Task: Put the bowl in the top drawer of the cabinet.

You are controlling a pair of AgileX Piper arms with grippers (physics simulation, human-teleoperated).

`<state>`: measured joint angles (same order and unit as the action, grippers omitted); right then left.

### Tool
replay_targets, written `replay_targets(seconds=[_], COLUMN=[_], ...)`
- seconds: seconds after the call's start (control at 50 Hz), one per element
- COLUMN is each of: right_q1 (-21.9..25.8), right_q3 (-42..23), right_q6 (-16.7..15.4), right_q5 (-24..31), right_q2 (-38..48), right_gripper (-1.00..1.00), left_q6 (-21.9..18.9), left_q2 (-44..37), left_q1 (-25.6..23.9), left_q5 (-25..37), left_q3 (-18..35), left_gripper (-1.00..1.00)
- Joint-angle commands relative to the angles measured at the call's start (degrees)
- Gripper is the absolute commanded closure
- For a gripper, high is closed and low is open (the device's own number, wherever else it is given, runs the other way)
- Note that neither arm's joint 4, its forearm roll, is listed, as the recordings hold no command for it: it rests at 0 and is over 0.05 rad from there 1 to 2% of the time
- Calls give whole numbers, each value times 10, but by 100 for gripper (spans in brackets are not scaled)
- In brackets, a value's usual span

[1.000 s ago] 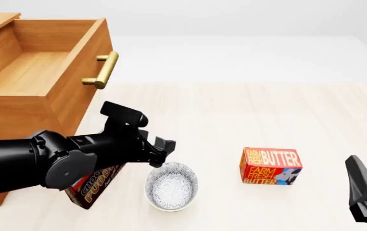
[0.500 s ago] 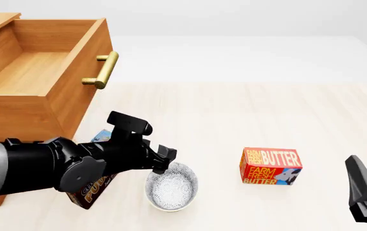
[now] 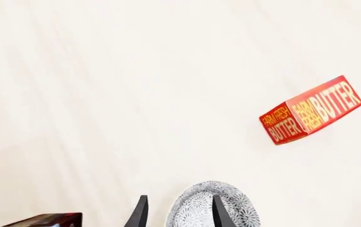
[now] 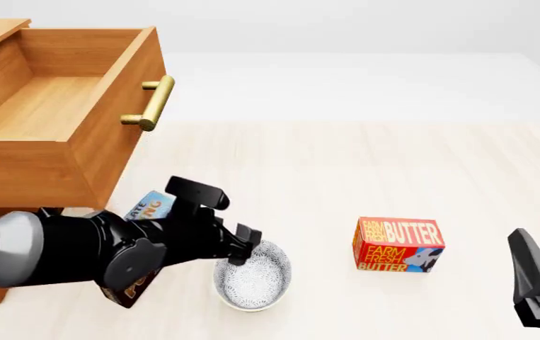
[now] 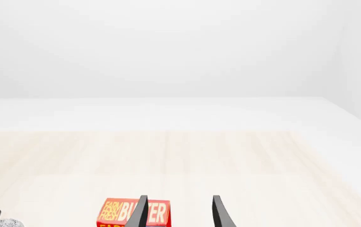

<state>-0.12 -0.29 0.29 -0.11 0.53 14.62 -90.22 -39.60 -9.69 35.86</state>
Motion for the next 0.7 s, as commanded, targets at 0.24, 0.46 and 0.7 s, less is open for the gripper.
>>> replay_targets(seconds=[0.24, 0.46, 0.7], right_q1=[0, 0, 0], right_q3=[0, 0, 0], right_q6=[0, 0, 0], right_q5=[0, 0, 0], right_q2=[0, 0, 0], right_gripper=[-100, -100, -100], left_q6=[15, 24, 28], left_q2=[-41, -64, -83], left_q1=[-5, -10, -10], left_q5=[-21, -33, -43], left_q3=[-4, -6, -6], left_gripper=[-100, -100, -100])
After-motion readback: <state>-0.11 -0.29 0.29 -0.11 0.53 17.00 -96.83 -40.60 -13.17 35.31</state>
